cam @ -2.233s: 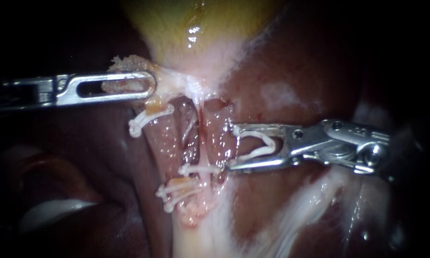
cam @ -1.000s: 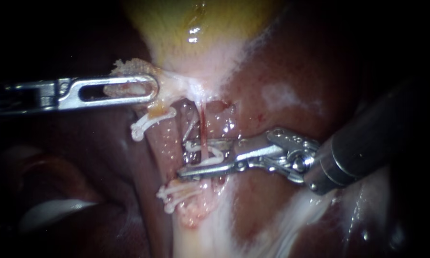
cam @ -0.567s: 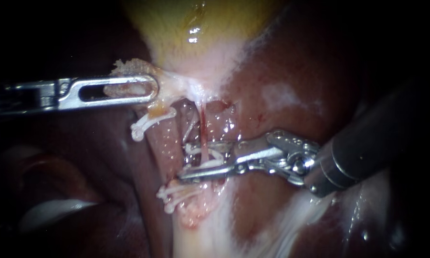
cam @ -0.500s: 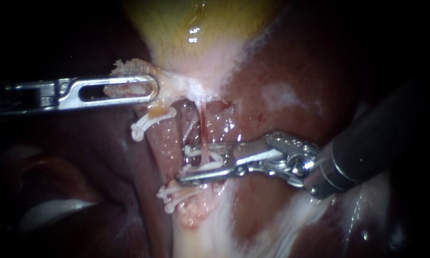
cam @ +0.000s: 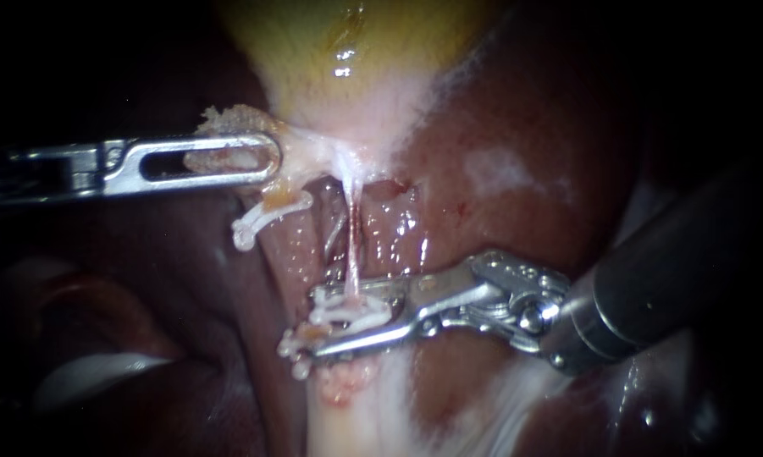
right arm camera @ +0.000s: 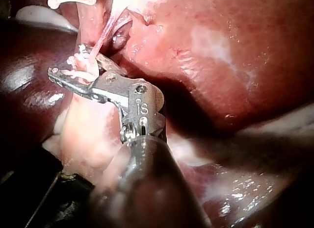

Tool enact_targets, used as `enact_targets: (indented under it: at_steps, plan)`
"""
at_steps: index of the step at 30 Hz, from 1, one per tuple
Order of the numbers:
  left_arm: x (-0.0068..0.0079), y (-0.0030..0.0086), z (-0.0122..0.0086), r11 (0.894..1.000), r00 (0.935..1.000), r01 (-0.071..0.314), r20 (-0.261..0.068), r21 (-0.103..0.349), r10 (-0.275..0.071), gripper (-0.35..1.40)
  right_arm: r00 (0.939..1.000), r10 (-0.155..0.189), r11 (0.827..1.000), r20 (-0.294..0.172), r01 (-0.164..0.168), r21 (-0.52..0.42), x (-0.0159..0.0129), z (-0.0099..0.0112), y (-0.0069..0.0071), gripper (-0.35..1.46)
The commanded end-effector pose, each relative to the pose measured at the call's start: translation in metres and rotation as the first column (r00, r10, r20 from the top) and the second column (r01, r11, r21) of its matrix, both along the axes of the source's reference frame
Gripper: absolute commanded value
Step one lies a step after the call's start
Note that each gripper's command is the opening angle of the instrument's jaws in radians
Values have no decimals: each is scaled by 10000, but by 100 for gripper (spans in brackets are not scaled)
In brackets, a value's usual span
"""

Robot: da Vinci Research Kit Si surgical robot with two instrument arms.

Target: Clipping second clip right tube

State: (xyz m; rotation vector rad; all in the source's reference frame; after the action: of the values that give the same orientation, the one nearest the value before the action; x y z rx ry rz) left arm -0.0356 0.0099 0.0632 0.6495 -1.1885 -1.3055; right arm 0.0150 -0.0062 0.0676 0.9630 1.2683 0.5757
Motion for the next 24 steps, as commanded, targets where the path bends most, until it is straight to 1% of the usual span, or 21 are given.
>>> enact_targets:
  at_steps: [1,10,13,16,17,18,20,23,24]
  plan:
    - [0,0,0,10000,10000,-4,2,-1,4,-27,10000,11,10000,5,-11,-1,0,0,0,49]
    - [0,0,0,10000,10000,-4,2,-1,4,-27,10000,10,10000,5,-10,-1,0,0,0,49]
    - [0,0,0,10000,10000,-4,2,-2,4,-27,10000,10,10000,4,-10,2,0,0,0,44]
    - [0,0,0,10000,10000,-4,1,-3,4,-27,10000,15,10000,22,-15,61,-1,1,2,32]
    - [0,0,0,10000,10000,-3,1,-3,3,-27,10000,25,9998,57,-26,174,-2,2,3,25]
    - [0,0,0,10000,10000,-3,1,-3,3,-27,9999,32,9994,104,-35,344,-2,3,3,17]
    - [0,0,0,10000,10000,-3,1,-3,3,-27,9999,37,9984,167,-46,569,-4,4,3,-6]
    - [0,0,0,10000,10000,-5,2,-4,5,-27,9998,27,9977,191,-40,682,-6,4,4,-35]
    - [0,0,1,10000,10000,-5,2,-4,5,-27,9998,42,9972,181,-55,743,-8,4,4,-35]
